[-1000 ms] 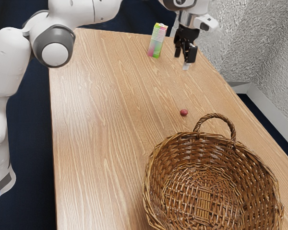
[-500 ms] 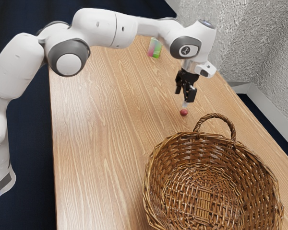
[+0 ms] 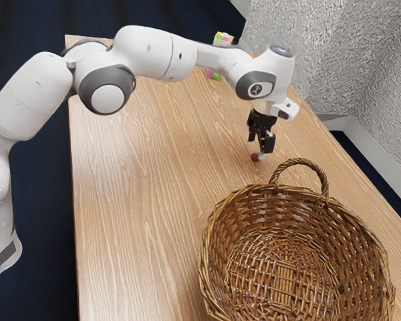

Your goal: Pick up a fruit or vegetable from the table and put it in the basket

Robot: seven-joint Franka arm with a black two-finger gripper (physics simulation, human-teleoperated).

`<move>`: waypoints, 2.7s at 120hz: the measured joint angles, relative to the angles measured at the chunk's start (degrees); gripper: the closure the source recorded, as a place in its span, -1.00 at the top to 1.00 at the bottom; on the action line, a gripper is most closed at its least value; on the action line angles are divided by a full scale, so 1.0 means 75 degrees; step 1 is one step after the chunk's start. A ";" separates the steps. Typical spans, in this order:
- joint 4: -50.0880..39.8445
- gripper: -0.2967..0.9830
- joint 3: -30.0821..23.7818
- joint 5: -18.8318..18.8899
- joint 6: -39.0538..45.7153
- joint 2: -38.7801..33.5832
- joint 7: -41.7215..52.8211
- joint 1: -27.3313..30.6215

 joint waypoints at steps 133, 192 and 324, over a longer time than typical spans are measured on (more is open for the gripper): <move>0.0006 0.32 -0.0020 0.0044 -0.0148 0.0267 0.0360 -0.0019; 0.0018 -0.06 -0.0035 0.0043 0.0119 0.0337 0.0396 -0.0019; 0.0204 -0.34 -0.0197 0.0224 0.0056 -0.0672 0.0384 -0.0171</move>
